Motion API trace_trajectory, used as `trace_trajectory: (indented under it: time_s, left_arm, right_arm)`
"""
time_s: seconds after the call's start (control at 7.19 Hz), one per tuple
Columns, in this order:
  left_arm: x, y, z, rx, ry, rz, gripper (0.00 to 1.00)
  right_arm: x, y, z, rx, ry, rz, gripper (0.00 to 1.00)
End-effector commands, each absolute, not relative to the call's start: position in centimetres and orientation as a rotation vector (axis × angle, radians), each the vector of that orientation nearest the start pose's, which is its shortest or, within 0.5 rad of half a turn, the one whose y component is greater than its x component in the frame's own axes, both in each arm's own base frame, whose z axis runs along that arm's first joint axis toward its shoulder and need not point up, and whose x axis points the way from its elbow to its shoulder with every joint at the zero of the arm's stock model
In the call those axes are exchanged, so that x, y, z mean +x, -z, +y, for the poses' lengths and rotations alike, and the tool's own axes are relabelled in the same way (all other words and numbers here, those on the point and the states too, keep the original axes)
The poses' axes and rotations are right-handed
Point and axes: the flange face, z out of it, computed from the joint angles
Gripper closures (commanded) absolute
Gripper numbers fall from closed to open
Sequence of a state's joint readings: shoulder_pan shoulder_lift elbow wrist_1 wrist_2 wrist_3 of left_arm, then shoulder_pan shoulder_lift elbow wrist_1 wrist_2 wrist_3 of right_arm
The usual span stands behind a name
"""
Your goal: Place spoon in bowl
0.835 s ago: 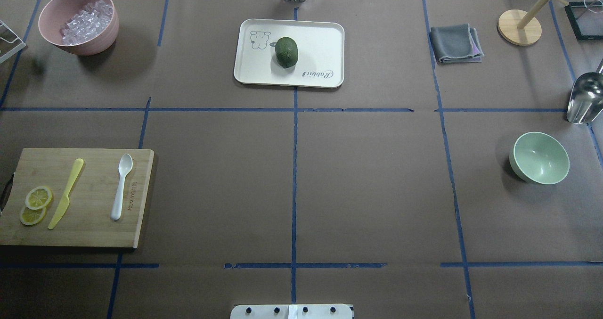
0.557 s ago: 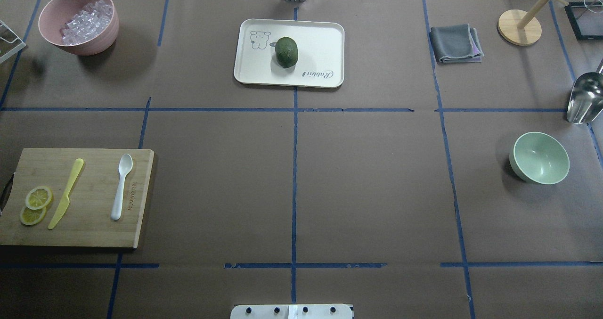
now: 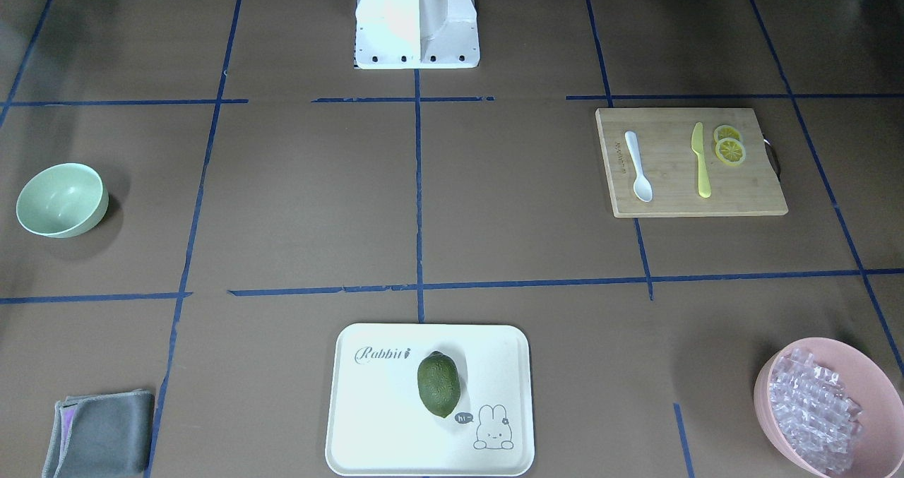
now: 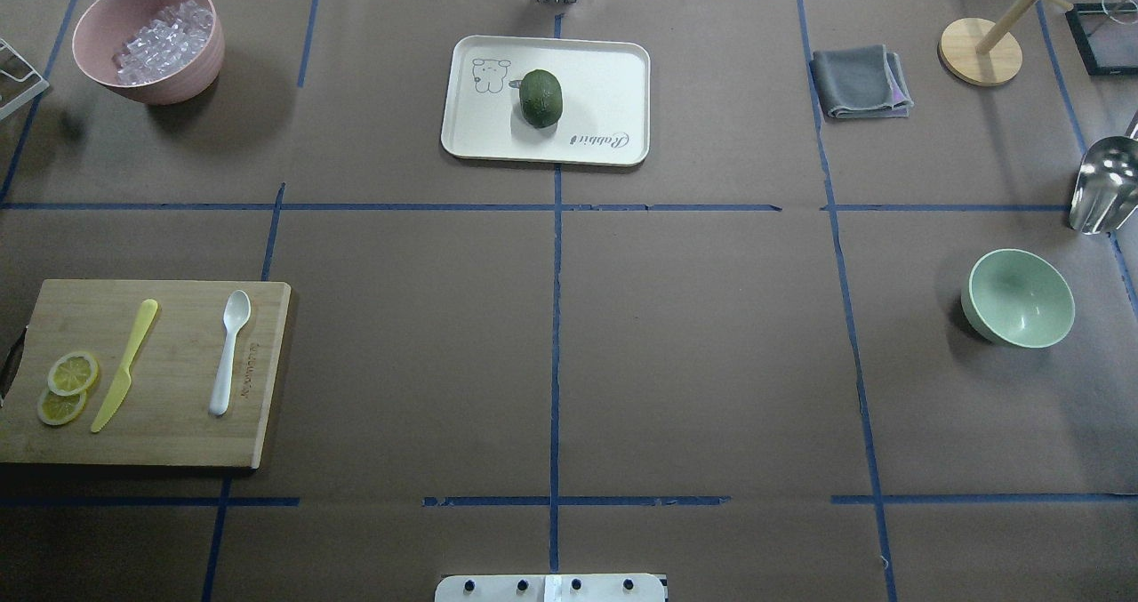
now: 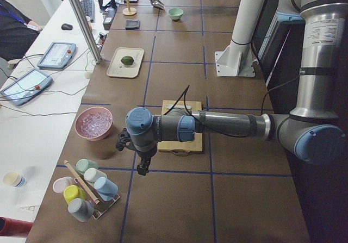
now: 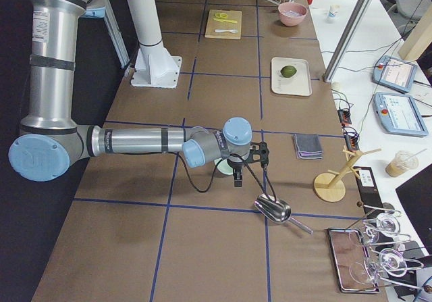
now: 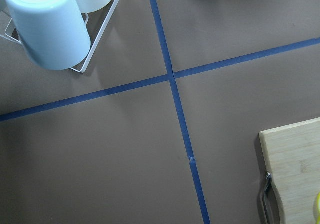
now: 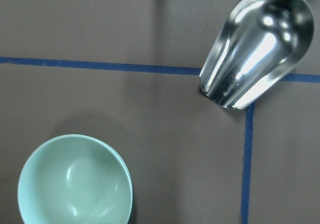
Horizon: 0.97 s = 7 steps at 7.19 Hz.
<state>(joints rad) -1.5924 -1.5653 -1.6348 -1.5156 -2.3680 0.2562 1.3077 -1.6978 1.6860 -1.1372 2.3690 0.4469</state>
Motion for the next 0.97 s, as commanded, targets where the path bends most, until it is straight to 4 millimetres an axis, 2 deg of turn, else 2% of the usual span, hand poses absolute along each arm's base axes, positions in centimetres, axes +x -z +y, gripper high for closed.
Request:
trace_trajectory:
  time_s: [0.0, 0.14, 0.28, 0.42, 0.56, 0.7, 0.83]
  left_arm:
    - [-7.2, -63.3, -48.7, 0.115, -0.224, 0.791, 0.00]
    - [-7.2, -63.3, -48.7, 0.115, -0.224, 0.791, 0.00]
    - [-7.2, -63.4, -48.7, 0.114, -0.223, 0.791, 0.00]
    - [-7.2, -63.3, -48.7, 0.116, -0.225, 0.793, 0.00]
    - [-7.3, -63.3, -48.7, 0.118, -0.225, 0.792, 0.00]
    - [-7.2, -63.4, -48.6, 0.114, -0.225, 0.793, 0.00]
    - [-7.3, -63.4, -48.6, 0.116, -0.224, 0.793, 0.00]
  right_arm:
    - [-12.3, -61.7, -45.2, 0.107, -0.046, -0.856, 0.01]
    - [-13.9, -62.9, -44.8, 0.080, -0.023, -0.840, 0.03]
    - [-14.7, -63.1, -45.2, 0.073, -0.014, -0.839, 0.07]
    - [-15.0, -63.2, -45.1, 0.068, -0.008, -0.839, 0.25]
    - [-15.4, -63.3, -44.9, 0.068, 0.008, -0.836, 0.56]
    - [-15.5, -63.3, -44.9, 0.069, 0.014, -0.837, 0.76]
    - [-15.4, -63.3, -44.9, 0.070, 0.016, -0.837, 0.91]
